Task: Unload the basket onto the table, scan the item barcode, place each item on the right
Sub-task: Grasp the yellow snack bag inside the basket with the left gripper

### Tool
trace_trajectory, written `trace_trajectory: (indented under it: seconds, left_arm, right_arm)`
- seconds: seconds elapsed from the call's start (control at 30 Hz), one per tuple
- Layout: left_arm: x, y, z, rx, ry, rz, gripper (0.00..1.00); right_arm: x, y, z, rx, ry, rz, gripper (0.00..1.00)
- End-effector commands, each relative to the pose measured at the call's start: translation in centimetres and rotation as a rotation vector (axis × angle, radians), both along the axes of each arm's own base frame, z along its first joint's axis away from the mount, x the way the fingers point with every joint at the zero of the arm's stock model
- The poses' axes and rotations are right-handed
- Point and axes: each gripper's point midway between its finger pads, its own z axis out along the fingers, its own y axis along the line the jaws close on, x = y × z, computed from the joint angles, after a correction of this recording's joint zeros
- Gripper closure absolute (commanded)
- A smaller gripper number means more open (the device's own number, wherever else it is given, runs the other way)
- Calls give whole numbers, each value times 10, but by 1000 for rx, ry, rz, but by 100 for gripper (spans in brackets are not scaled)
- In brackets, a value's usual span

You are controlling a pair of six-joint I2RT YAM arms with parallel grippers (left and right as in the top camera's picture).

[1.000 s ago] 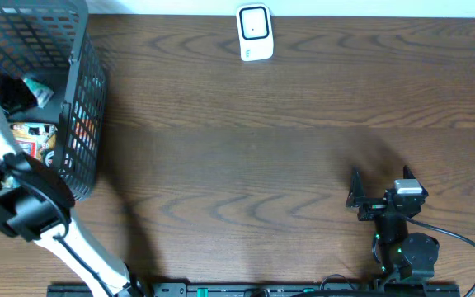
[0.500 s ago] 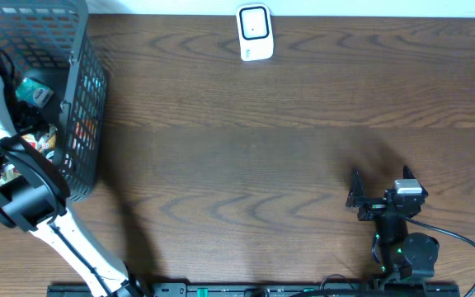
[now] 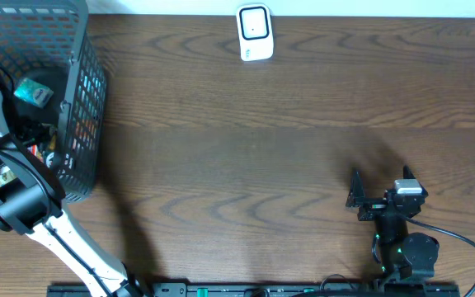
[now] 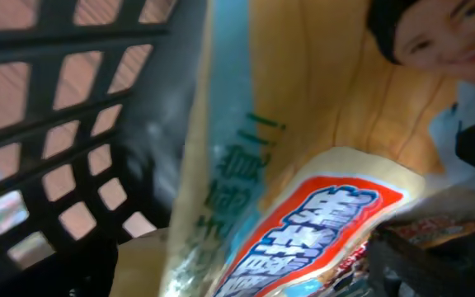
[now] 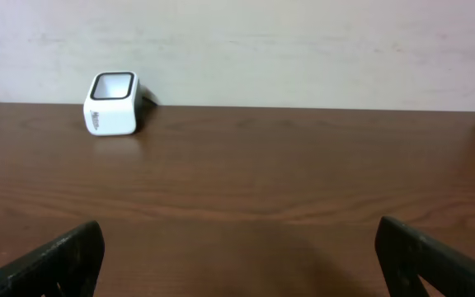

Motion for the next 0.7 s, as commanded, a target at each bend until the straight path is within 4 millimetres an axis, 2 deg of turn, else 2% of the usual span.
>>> trace_trajectory:
  seconds: [0.0,0.03,0.07,0.13,0.2,0.23,0.37,0.47,0.5,0.53,0.67]
  left_arm:
    - [-3,-1,-7,-5,14,10,27]
    - [-3,-2,-7,-8,12,10,45]
    - [-2,-3,-8,-17,7,11,55]
    - [3,-12,-11,-68,-25,19,62]
    - [9,-22,-14,-124,-62,27,88]
    - [13,-30,-15,-171,-91,34,93]
    - [25,-45,-12,-256,-162,47,93]
    - [38,-54,4,-300,-250,48,93]
    - [43,-57,14,-313,-294,46,93]
    - [58,-57,50,-285,-422,113,92]
    - [63,-54,118,-182,-616,203,93]
  right_arm:
    - [0,3,-1,7,2,12,1]
    - [0,3,-1,7,2,12,1]
    - [0,3,-1,7,2,12,1]
    - [0,3,-1,7,2,12,1]
    - [0,3,-1,7,2,12,1]
    - [0,3,-1,7,2,12,1]
    - [0,3,-1,7,2,12,1]
    - [0,3,-1,7,2,12,1]
    - [0,3,-1,7,2,12,1]
    - [0,3,-1,7,2,12,1]
    - [0,3,-1,7,2,12,1]
